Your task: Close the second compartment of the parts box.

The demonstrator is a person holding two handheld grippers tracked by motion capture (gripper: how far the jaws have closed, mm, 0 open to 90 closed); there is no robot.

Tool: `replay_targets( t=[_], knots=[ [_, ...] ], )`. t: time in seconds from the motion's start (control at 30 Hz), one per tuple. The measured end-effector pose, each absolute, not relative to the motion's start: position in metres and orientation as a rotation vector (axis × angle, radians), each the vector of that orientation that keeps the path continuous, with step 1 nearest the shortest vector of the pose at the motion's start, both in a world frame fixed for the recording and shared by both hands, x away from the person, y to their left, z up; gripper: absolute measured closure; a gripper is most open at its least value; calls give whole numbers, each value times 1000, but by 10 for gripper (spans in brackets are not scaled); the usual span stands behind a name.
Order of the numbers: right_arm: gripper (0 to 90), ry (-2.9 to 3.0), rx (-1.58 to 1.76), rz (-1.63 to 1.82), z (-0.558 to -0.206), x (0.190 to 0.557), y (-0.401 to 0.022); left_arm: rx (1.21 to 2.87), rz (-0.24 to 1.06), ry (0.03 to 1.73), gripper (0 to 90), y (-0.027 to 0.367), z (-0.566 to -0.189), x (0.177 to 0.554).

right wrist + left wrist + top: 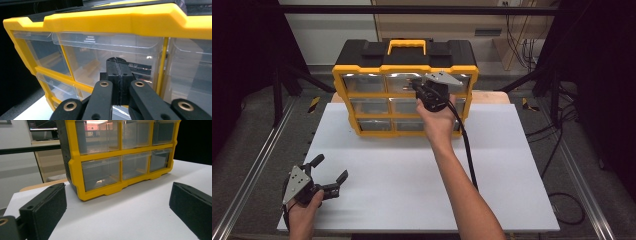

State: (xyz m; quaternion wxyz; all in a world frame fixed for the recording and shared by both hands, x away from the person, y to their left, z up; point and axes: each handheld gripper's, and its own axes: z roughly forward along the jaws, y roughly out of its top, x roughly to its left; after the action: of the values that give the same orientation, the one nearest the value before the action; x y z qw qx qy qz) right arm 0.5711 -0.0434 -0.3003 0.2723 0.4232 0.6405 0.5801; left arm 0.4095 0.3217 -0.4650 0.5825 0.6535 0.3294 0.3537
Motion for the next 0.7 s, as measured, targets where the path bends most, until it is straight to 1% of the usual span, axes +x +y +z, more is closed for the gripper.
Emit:
replay_targets(
  t=[0.7],
  knots=[
    [900,1729,1133,1549,-300,570,-42,1526,827,772,9,322,-465,410]
  ],
)
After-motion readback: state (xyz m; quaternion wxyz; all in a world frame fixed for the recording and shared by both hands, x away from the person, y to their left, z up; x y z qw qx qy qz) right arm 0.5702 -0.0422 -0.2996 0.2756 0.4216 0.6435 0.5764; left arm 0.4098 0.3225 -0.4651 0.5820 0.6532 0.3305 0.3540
